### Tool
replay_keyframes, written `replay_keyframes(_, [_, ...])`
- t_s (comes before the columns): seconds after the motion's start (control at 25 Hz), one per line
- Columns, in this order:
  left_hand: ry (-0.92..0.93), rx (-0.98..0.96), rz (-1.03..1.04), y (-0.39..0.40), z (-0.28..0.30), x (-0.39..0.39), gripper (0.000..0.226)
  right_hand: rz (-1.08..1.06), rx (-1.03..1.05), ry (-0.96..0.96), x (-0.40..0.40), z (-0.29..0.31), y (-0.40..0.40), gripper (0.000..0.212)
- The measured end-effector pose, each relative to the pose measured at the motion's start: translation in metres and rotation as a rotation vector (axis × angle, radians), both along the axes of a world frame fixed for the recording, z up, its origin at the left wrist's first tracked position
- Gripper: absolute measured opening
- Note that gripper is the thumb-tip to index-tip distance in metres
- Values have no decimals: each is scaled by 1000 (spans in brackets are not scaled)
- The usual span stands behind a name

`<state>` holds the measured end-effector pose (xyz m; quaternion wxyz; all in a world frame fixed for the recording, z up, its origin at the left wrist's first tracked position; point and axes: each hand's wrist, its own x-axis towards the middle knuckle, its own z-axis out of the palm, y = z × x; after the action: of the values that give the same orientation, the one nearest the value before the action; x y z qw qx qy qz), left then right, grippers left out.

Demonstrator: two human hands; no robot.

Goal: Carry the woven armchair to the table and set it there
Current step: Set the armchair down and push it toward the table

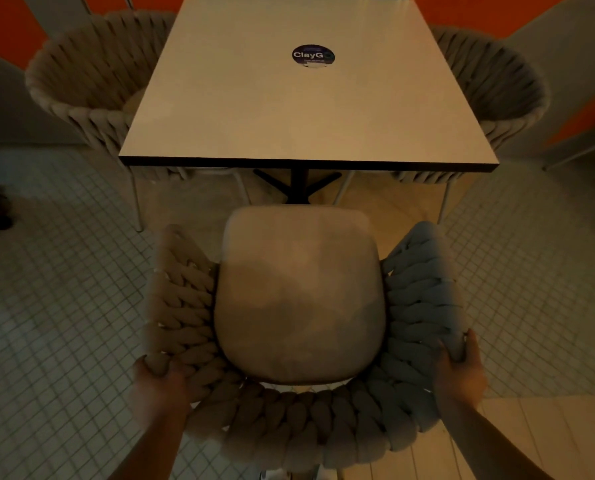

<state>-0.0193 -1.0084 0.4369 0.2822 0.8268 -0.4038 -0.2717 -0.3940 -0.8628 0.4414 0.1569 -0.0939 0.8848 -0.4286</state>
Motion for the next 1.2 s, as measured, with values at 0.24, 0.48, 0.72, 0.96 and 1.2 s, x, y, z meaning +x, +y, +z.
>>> replay_keyframes(0.24, [6,11,-1,8,0,2,45,-7,23,1,3,2,7,66])
replay_keyframes(0.48, [-6,22,-15,10,3,-10,47,-19,33,-23,-7,2,14,67])
replay_keyframes(0.72, [-11,25,-36,6,-3,-12,48,-15,35,-9,-12,2,10,66])
replay_keyframes(0.96, [7,35,-42,5,-4,-20,45,-8,50,0,-25,0,7,65])
replay_keyframes(1.2, [33,14,-25,6,-1,-25,55,0,69,12,-29,0,5,66])
